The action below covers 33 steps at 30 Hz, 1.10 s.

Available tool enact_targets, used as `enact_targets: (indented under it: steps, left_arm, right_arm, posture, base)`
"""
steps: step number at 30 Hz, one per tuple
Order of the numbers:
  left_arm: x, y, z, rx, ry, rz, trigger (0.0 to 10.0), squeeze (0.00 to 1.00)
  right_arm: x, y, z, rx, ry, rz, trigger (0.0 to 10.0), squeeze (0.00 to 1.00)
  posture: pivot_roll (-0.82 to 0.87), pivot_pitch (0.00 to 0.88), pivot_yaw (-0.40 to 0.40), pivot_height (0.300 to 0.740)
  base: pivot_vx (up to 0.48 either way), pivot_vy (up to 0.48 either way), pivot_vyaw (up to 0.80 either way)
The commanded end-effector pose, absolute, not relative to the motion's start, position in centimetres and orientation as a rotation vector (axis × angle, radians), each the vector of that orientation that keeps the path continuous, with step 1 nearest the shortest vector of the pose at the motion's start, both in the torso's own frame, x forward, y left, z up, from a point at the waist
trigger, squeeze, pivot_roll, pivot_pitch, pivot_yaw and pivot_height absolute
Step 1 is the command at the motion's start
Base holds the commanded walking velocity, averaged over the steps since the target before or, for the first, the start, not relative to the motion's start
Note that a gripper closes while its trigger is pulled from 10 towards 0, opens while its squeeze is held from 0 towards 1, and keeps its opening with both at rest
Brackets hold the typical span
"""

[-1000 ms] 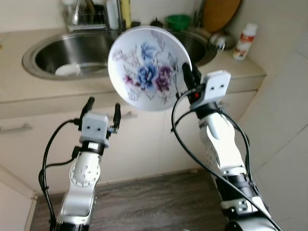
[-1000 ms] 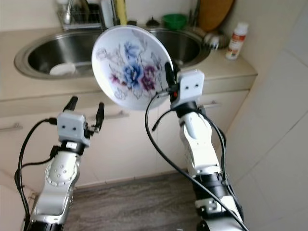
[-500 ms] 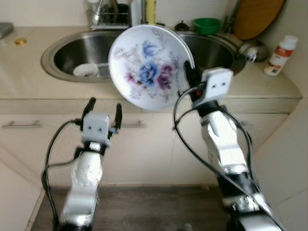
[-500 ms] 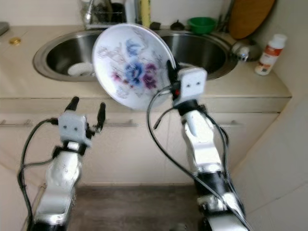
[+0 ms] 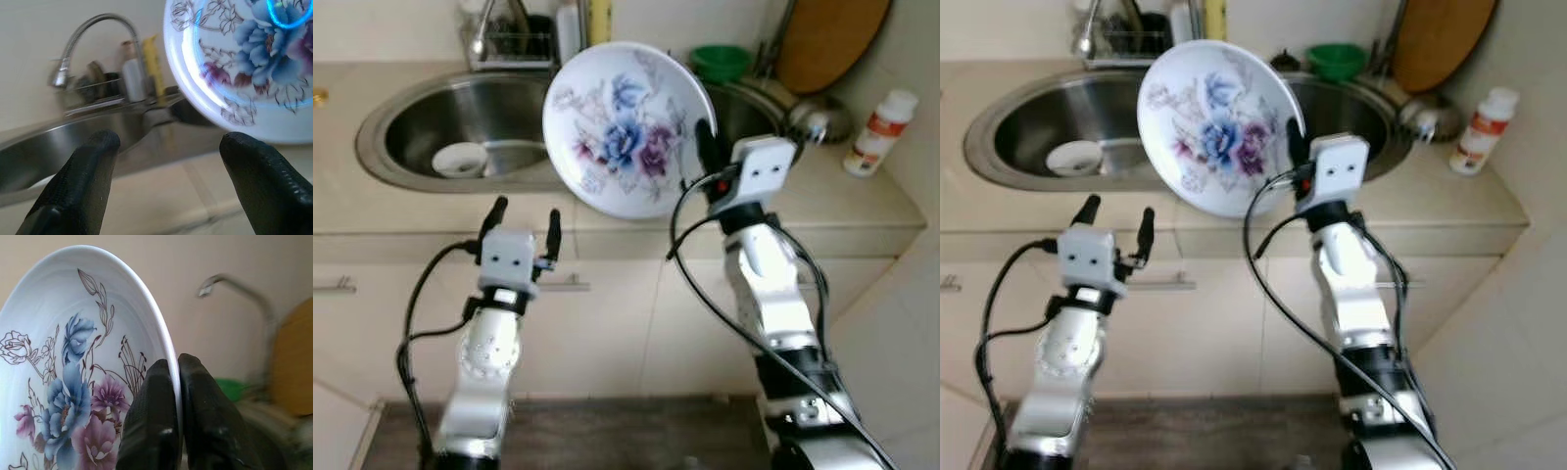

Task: Kitchen organization

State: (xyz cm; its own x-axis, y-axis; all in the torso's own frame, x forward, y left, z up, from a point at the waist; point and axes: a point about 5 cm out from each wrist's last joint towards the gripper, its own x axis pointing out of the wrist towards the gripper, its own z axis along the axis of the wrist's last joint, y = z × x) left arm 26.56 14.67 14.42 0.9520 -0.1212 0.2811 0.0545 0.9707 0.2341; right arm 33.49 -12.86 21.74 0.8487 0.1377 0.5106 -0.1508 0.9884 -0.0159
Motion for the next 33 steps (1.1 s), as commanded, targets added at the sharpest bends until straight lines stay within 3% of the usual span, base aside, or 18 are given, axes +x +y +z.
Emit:
enact_targets:
  steps: [1, 10, 19, 33]
  left_arm:
    - [26.6, 15.3, 14.8, 0.244, -0.313, -0.073, 10.0, 0.00]
    - [26.6, 15.3, 14.7, 0.244, -0.312, -0.074, 10.0, 0.00]
    - [26.6, 15.2, 14.8, 0.242, -0.312, -0.073, 10.0, 0.00]
    - [26.7, 15.0, 15.0, 0.233, -0.324, -0.075, 10.0, 0.00]
  right_arm:
    - [33.4, -12.3, 23.6, 0.060, -0.626, 0.150, 0.0, 0.00]
    - [33.8, -13.4, 24.3, 0.203, -0.621, 0.049, 0.0, 0.00]
    - [33.8, -13.1, 24.0, 0.178, -0.613, 0.049, 0.0, 0.00]
    - [35.5, -11.6, 22.6, 0.056, -0.487, 0.093, 0.0, 0.00]
  posture:
    - [0.05, 0.005, -0.035, 0.740]
    - [0.05, 0.000, -0.034, 0.740]
    - [0.05, 0.007, -0.037, 0.740]
    - [0.05, 0.011, -0.037, 0.740]
  base:
    - [0.285, 0.000, 0.00]
    - [0.291, 0.000, 0.00]
    - [0.271, 0.000, 0.00]
    - [0.000, 0.000, 0.00]
